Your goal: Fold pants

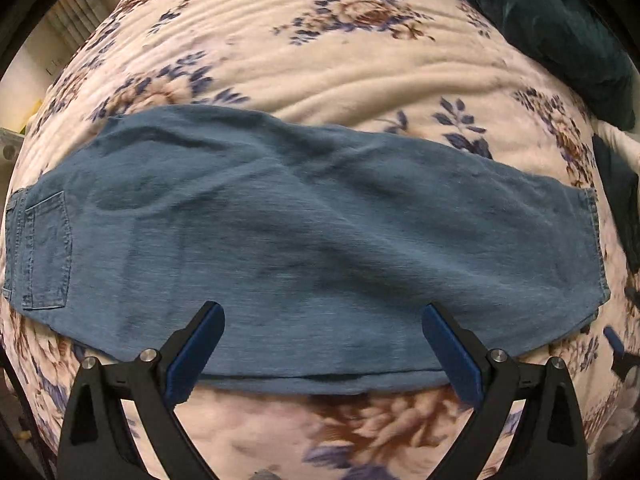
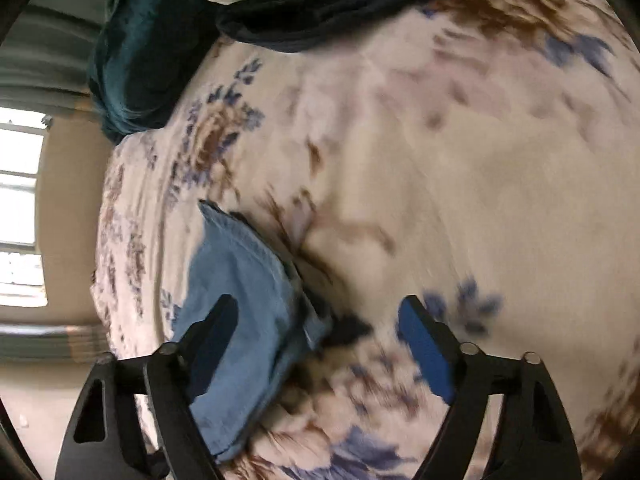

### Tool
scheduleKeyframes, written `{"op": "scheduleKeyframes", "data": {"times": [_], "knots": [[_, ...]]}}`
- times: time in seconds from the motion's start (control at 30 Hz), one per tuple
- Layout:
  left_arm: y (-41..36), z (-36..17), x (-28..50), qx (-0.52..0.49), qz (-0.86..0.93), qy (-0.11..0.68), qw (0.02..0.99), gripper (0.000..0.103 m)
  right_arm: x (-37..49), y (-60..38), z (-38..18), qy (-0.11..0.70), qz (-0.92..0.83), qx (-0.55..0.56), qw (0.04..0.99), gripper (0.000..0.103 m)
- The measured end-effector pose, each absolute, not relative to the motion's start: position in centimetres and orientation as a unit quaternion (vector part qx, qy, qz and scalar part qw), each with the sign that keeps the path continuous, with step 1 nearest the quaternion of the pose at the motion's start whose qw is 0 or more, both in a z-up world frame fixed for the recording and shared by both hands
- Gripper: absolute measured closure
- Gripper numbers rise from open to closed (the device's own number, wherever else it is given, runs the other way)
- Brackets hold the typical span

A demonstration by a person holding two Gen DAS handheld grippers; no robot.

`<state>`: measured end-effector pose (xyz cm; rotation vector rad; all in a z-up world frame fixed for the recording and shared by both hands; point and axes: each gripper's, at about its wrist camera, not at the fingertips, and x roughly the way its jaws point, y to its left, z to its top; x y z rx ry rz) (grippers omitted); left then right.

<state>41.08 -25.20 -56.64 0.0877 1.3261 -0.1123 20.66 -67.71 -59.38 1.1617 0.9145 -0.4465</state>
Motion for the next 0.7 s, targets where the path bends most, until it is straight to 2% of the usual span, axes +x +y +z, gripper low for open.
{"op": "scheduleKeyframes", "data": {"times": [0.07,0.1,0.13,0.17,0.23,0.37,0.5,0.63,0.7], "knots": [[-26.1,-57.0,41.0,0.045,-0.051,0.618,0.783,0.002,22.8,-68.2,-60.0,0.431,-0.166,0.519,0.72,0.029],[-26.5,-57.1,40.9,0.048,-0.05,0.619,0.783,0.002,24.2,-67.8,-60.3,0.444,-0.15,0.511,0.721,0.043],[-26.8,-57.2,40.8,0.052,-0.05,0.619,0.782,0.002,25.7,-67.4,-60.7,0.466,-0.129,0.502,0.717,0.071],[-27.1,-57.3,40.8,0.055,-0.05,0.62,0.781,0.002,27.1,-66.8,-61.1,0.49,-0.121,0.489,0.712,0.086],[-27.6,-57.6,40.7,0.062,-0.05,0.622,0.779,0.002,28.2,-66.0,-60.9,0.518,-0.136,0.447,0.717,0.091],[-28.2,-57.5,40.3,0.072,-0.057,0.622,0.778,0.002,26.9,-66.2,-57.0,0.461,-0.124,0.466,0.745,0.093],[-28.5,-57.4,40.3,0.076,-0.066,0.622,0.776,0.002,25.8,-65.5,-54.4,0.444,-0.114,0.469,0.755,0.094],[-28.5,-57.6,40.2,0.079,-0.074,0.63,0.769,0.002,25.9,-66.3,-57.5,0.485,-0.126,0.471,0.726,0.093],[-28.1,-57.7,40.1,0.076,-0.072,0.633,0.767,0.002,25.8,-66.8,-60.0,0.52,-0.129,0.462,0.707,0.088]]}}
